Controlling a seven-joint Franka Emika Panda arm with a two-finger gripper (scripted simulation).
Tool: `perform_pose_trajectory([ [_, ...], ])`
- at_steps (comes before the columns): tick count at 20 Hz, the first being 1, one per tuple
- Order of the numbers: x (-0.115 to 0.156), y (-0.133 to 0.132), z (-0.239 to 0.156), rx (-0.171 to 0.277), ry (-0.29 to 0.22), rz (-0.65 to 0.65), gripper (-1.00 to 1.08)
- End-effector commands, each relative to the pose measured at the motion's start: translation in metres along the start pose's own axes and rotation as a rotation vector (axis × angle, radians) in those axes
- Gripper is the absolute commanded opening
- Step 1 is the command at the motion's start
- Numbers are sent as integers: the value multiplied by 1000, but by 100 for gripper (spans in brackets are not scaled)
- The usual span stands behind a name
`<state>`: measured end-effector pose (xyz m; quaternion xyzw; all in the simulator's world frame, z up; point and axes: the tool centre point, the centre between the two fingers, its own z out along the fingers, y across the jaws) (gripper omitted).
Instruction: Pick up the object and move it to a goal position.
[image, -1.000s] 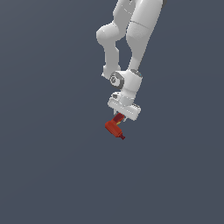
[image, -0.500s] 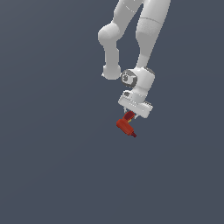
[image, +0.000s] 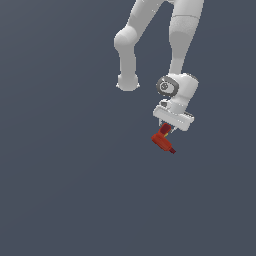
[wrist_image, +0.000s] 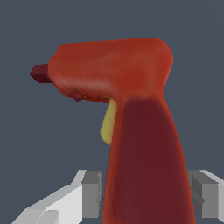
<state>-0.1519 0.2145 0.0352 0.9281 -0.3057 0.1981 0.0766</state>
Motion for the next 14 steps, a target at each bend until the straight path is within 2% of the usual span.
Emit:
perform_pose_trajectory([
  [1, -13, -15, -9, 1, 0, 1, -100],
  [7, -32, -38, -20, 1, 0, 1, -100],
  [14, -34, -43, -21, 0, 1, 0, -100],
])
